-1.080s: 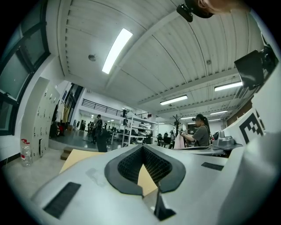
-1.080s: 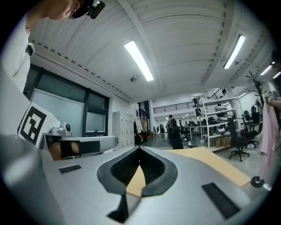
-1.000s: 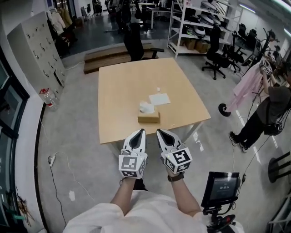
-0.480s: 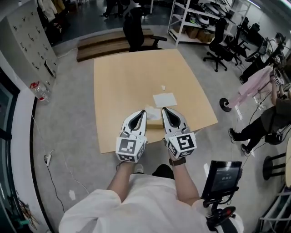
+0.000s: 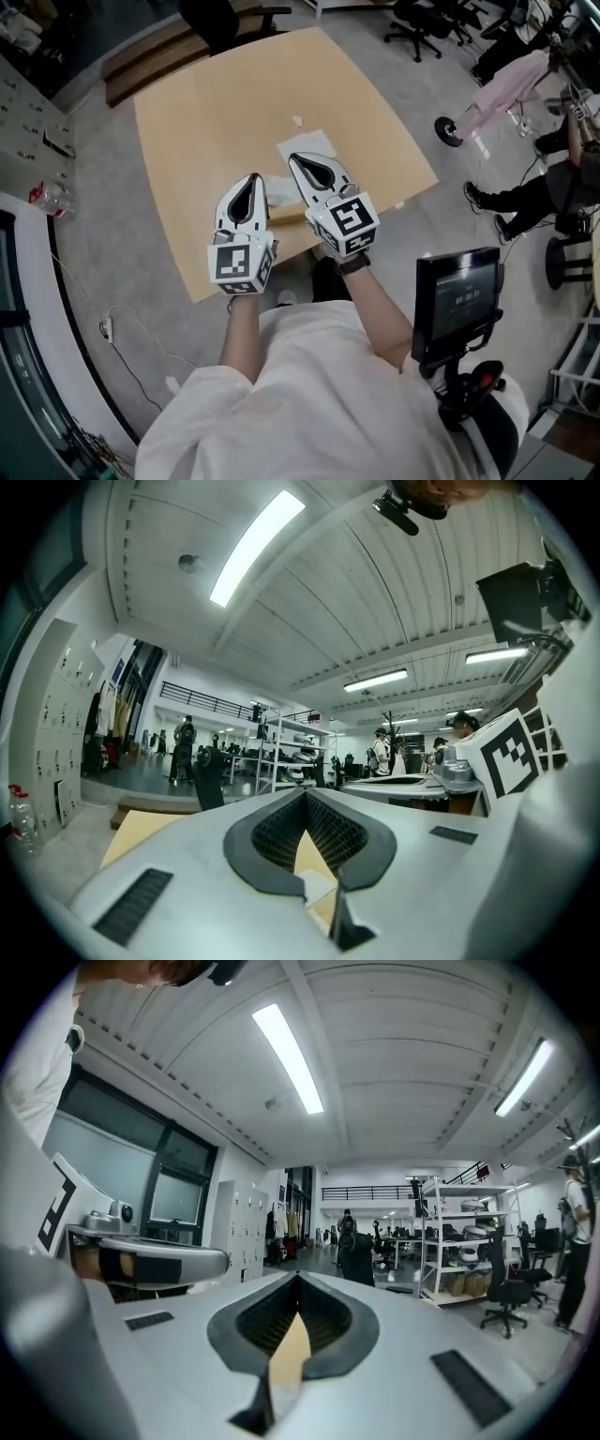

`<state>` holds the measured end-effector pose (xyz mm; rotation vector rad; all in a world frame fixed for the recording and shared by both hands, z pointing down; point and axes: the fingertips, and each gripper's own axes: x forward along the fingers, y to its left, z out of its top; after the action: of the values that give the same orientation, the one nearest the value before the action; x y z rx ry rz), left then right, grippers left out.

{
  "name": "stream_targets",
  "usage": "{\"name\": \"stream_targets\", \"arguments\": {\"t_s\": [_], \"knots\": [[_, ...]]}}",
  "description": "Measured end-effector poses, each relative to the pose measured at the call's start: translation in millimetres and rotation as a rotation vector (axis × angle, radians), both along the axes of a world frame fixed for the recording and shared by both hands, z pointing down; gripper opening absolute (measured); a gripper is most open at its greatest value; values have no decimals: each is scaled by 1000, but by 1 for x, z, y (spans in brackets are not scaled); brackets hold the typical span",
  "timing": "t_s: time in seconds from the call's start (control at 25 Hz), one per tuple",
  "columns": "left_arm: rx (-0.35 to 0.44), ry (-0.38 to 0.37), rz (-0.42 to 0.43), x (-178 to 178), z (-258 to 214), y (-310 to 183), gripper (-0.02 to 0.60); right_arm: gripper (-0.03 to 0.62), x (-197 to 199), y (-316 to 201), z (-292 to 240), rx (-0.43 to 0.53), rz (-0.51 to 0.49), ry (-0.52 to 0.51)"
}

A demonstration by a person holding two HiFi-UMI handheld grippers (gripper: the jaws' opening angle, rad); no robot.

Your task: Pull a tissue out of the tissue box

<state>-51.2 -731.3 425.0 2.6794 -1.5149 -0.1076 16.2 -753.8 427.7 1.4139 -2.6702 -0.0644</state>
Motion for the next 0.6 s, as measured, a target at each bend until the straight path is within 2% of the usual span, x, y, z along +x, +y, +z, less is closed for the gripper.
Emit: {"name": "stream_targets", "arguments": {"t_s": [0.32, 0.6], "knots": [[-95, -1, -53, -20, 42, -28, -9, 2, -3, -21, 37, -83, -23, 36], [-193, -2, -40, -17, 82, -31, -9, 2, 12, -19, 76, -186, 16, 63]]}}
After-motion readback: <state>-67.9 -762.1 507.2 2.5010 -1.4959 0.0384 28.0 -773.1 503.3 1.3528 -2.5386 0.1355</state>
